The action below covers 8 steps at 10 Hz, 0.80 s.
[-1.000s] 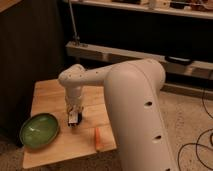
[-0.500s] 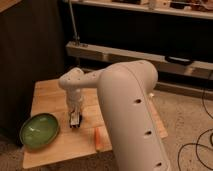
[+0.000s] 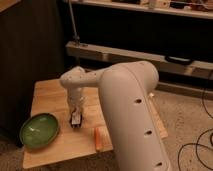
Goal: Place the eraser on the white sponge
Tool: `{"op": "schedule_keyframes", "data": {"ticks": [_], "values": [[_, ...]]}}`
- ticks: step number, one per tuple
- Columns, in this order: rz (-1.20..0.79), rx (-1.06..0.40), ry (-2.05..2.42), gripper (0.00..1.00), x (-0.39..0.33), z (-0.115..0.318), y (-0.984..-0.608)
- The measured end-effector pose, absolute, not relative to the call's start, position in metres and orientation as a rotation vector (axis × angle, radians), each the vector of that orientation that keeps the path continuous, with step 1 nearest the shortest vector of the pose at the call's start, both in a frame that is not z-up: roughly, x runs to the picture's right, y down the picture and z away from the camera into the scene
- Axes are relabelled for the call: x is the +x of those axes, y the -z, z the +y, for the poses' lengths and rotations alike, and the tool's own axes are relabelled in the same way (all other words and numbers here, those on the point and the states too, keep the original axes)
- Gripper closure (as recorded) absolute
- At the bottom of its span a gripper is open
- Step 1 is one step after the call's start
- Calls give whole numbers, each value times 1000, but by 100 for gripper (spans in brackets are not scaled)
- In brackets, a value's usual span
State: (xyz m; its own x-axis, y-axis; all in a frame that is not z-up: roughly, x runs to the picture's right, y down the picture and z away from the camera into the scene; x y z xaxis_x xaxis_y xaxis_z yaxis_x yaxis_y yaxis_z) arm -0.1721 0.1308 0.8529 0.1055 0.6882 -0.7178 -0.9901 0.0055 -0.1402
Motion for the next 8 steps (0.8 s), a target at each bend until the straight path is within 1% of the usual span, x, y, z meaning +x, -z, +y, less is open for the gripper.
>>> {"op": "schedule_keyframes", "data": {"ticks": [1, 3, 5, 8], "values": [[529, -746, -1417, 21, -171, 131, -854], [525, -751, -1422, 20, -170, 129, -851], [495, -757, -1429, 20, -170, 117, -836], [445, -724, -1447, 20, -168, 85, -797]]}}
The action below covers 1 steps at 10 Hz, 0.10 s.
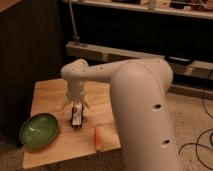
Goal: Place the eraser on the white sponge
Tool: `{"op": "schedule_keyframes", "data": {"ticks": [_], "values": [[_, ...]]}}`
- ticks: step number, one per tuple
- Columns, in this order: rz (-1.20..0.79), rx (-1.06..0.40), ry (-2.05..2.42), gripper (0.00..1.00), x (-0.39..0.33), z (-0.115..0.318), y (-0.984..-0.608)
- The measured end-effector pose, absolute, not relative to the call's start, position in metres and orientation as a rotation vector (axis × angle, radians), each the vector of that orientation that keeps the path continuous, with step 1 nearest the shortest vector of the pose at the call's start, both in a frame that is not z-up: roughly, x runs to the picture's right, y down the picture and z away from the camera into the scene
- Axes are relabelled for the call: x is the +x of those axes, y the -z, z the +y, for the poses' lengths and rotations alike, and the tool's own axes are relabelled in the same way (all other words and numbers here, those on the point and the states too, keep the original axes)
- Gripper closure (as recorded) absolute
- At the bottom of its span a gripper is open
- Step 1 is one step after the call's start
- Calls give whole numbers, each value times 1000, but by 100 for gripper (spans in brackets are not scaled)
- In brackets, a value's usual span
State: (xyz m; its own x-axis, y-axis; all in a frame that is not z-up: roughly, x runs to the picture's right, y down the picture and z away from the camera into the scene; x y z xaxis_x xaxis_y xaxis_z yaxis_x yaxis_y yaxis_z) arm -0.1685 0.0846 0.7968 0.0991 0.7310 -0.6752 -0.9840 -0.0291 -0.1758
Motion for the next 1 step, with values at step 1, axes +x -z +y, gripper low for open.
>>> {"op": "schedule_keyframes", "data": {"ticks": [1], "values": [[440, -706, -1454, 20, -167, 77, -788]]}}
